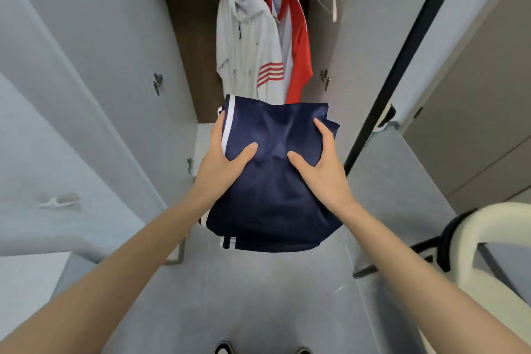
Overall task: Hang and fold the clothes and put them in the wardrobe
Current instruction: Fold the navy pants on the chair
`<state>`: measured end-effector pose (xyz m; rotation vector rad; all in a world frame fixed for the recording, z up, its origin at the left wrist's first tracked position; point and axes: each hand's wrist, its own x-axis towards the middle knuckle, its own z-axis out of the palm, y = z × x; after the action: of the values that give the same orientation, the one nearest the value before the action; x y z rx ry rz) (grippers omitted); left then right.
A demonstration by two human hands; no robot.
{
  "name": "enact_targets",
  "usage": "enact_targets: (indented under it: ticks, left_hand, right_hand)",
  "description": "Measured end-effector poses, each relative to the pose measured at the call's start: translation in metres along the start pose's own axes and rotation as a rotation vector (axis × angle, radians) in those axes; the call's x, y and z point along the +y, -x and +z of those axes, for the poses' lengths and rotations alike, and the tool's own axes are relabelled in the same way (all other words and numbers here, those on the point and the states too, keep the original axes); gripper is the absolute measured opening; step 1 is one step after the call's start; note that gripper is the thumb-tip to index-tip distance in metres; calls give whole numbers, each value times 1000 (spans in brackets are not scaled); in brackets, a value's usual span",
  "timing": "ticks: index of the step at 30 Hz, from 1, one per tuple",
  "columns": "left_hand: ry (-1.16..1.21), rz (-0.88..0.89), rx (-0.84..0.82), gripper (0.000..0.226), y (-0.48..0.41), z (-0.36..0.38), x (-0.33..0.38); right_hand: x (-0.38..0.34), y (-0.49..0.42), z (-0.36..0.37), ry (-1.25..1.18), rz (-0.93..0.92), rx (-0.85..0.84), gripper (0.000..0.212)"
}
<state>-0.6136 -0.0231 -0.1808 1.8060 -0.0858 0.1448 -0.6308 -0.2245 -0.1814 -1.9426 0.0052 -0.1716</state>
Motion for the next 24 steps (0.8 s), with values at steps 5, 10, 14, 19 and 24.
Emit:
enact_targets:
  ticks: [5, 10, 14, 19, 24]
  left_hand:
    - [18, 127, 21, 83, -66, -76, 40]
    - [45, 215, 19, 85, -135, -123, 90]
    - [59, 291, 16, 84, -193, -145, 129]
    - [98, 367, 42, 77, -272, -157, 170]
    - [111, 419, 63, 59, -363, -164, 207]
  right_hand:
    - [-75, -65, 39, -20, -107, -9, 75]
    - [-148, -128, 50, -19, -228, 31, 77]
    - [-197, -183, 49, -20, -317, 41, 77]
    - [-245, -260, 40, 9, -387, 92, 77]
    - [-285, -355, 34, -29, -435, 78, 78]
